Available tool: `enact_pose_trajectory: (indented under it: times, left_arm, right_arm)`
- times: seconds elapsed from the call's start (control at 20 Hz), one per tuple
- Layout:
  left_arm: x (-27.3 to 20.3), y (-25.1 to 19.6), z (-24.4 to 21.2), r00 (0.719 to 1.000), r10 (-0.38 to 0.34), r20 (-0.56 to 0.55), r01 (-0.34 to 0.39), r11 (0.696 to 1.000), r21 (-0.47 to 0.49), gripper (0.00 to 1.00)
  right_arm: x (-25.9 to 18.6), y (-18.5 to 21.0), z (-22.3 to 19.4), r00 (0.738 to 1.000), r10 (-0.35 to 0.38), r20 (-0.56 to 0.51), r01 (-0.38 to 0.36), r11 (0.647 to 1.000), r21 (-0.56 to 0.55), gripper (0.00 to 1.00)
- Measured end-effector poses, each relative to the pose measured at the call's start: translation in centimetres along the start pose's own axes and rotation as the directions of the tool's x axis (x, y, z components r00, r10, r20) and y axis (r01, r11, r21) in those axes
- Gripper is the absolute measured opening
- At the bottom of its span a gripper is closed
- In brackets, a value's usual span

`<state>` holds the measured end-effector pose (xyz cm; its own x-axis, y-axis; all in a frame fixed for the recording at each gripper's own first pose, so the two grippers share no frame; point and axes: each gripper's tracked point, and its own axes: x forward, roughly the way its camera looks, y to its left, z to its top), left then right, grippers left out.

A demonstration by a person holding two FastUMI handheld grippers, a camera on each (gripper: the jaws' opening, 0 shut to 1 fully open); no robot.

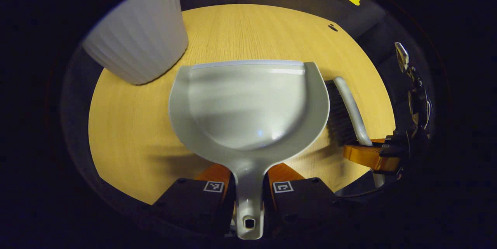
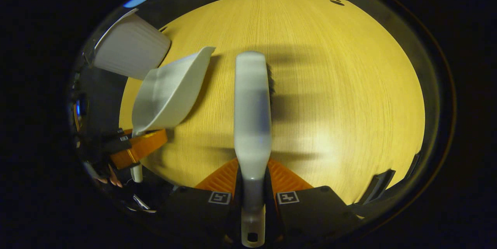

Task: Pick up the small broom and dustpan from the desktop, sweep the trash into the dustpan with the broom, and then empty the trash into the garbage bin.

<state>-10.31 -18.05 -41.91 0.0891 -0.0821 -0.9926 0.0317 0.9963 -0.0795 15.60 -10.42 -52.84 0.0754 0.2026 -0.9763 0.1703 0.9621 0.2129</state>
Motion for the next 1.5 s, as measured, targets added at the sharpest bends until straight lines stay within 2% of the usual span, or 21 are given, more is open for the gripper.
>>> enact_pose_trajectory:
  times: [0.15,0.3,0.35,0.45,0.5,0.6,0.65,0.75,0.8,0.85,0.9,1.05,1.15,1.25,1.3,1.35,1.4,1.5]
  left_arm:
    - [-0.1,0.4,0.5,0.999,0.023,-0.024,-0.023,1.0,-0.015,0.3]
    - [0.0,0.3,0.3,0.999,0.031,-0.041,-0.033,0.999,-0.039,0.31]
    - [0.0,0.2,0.5,0.999,0.02,-0.039,-0.022,0.998,-0.055,0.31]
    - [-0.3,-1.1,0.7,0.998,-0.053,-0.032,0.051,0.996,-0.078,0.35]
    - [-0.6,-1.3,1.2,0.997,-0.069,-0.027,0.067,0.995,-0.076,0.55]
    - [-0.9,-1.0,1.1,0.998,-0.049,-0.027,0.047,0.997,-0.059,0.75]
    - [-1.0,-0.9,1.0,0.999,-0.042,-0.012,0.041,0.998,-0.05,0.76]
    - [-2.2,-0.8,0.7,0.999,-0.042,0.019,0.042,0.999,-0.025,0.79]
    - [-3.3,-0.8,0.3,0.998,-0.044,0.034,0.044,0.999,-0.011,0.83]
    - [-4.5,-0.7,0.1,0.998,-0.046,0.051,0.046,0.999,0.002,0.83]
    - [-5.8,-0.8,0.2,0.996,-0.044,0.074,0.043,0.999,0.014,0.83]
    - [-10.4,-0.4,1.7,0.977,0.014,0.215,-0.014,1.0,0.0,0.83]
    - [-14.4,0.1,3.8,0.928,0.062,0.368,-0.062,0.998,-0.012,0.83]
    - [-18.5,-0.1,5.9,0.865,0.055,0.499,-0.059,0.998,-0.008,0.83]
    - [-20.5,-0.6,6.8,0.831,0.037,0.554,-0.043,0.999,-0.002,0.83]
    - [-22.3,-0.7,7.4,0.797,0.023,0.604,-0.028,1.0,-0.001,0.83]
    - [-24.4,-1.1,8.2,0.758,0.011,0.653,-0.013,1.0,-0.002,0.83]
    - [-28.5,-2.3,9.6,0.662,-0.034,0.749,0.026,0.999,0.022,0.83]
  right_arm:
    - [1.9,0.3,1.7,0.999,-0.009,-0.037,0.009,1.0,-0.009,0.29]
    - [2.2,1.0,1.4,0.998,-0.024,-0.054,0.024,1.0,0.012,0.29]
    - [2.4,1.1,1.5,0.997,-0.022,-0.068,0.024,0.999,0.027,0.3]
    - [2.5,1.2,1.6,0.998,-0.021,-0.063,0.024,0.999,0.035,0.3]
    - [2.2,1.2,1.9,0.998,-0.02,-0.055,0.021,0.999,0.027,0.33]
    - [1.8,1.6,2.0,0.999,-0.009,-0.045,0.009,1.0,0.002,0.39]
    - [1.0,1.8,1.9,0.999,0.012,-0.04,-0.013,1.0,-0.005,0.49]
    - [-0.5,1.6,2.5,1.0,0.029,0.011,-0.029,1.0,0.01,0.83]
    - [-1.7,1.2,3.0,0.998,0.027,0.052,-0.028,0.999,0.024,1.0]
    - [-2.9,0.9,3.4,0.995,0.028,0.092,-0.031,0.999,0.038,0.89]
    - [-4.4,0.8,3.9,0.99,0.023,0.138,-0.03,0.998,0.052,0.99]
    - [-10.2,1.0,6.0,0.954,0.034,0.299,-0.052,0.997,0.052,1.0]
    - [-13.9,2.0,7.0,0.925,0.076,0.373,-0.107,0.992,0.065,0.99]
    - [-18.2,2.5,9.5,0.858,0.073,0.508,-0.136,0.987,0.088,0.99]
    - [-20.4,2.4,10.4,0.817,0.044,0.575,-0.116,0.989,0.089,0.87]
    - [-22.9,2.1,11.5,0.757,0.01,0.654,-0.083,0.993,0.081,0.99]
    - [-25.5,2.2,13.1,0.671,-0.015,0.741,-0.061,0.995,0.076,0.99]
    - [-30.8,3.2,15.6,0.499,-0.026,0.866,-0.023,0.999,0.043,0.98]
